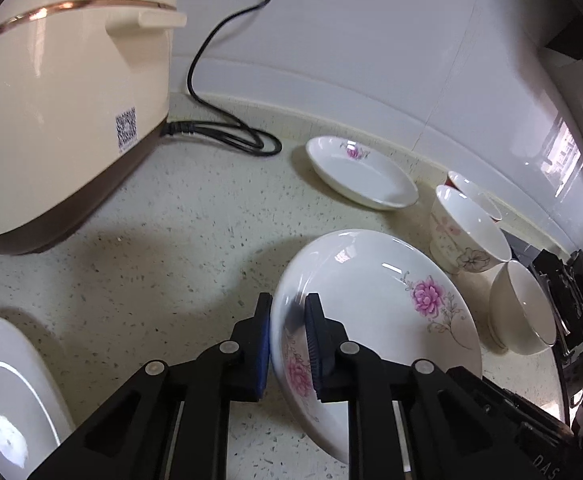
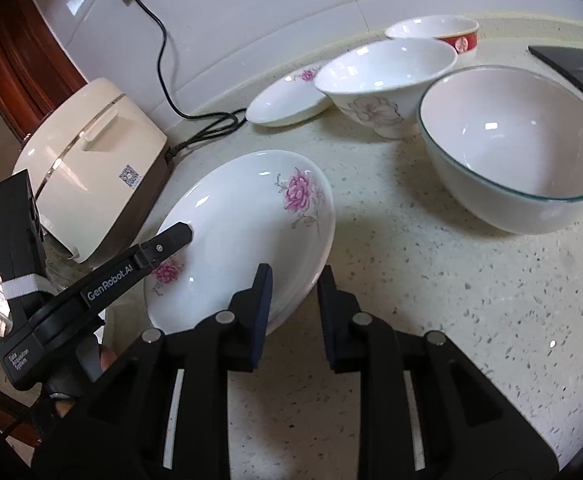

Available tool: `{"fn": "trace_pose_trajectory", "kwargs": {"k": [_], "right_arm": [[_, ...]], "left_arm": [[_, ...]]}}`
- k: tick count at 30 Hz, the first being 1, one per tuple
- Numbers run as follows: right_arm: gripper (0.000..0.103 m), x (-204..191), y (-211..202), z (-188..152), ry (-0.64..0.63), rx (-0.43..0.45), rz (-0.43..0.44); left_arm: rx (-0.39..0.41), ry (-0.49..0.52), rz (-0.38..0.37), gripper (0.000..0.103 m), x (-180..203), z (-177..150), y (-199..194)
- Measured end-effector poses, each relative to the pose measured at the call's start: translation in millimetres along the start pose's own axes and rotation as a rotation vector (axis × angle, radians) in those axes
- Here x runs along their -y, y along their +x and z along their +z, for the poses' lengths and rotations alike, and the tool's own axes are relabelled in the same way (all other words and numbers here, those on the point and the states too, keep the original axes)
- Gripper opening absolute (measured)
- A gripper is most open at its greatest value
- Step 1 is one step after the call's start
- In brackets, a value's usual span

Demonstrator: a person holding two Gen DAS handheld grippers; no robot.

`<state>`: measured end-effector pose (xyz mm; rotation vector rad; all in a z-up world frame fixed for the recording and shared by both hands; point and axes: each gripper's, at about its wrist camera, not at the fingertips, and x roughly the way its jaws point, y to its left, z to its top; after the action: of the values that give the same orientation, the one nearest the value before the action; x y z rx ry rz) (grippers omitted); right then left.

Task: Organize plates and bowls
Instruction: 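Lift the second plate and carry it over the first plate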

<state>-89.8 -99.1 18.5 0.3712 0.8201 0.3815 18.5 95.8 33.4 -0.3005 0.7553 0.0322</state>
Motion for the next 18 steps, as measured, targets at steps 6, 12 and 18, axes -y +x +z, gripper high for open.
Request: {"fn": "trace_pose_trajectory", "kwargs": {"k": [6,12,18], "right_arm": [[0.026,-4.9,-10.0,-1.6,-0.029,0.038,0.027],[0.026,-10.4,-18.9,-2.4,-0.037,0.074,0.047],[0.026,-15.4,-23.7,-3.6,-0.051,0.092,0.073]], "left_arm": [[0.020,-0.034,-0.029,0.017,-9.2,-4.1,-12.1],[0.059,-0.019,-0.017,0.017,-6.3,-8.6,-22.3],[0.094,-0.022,0.000,0.017,-8.0,-17.9,-38.5]]}}
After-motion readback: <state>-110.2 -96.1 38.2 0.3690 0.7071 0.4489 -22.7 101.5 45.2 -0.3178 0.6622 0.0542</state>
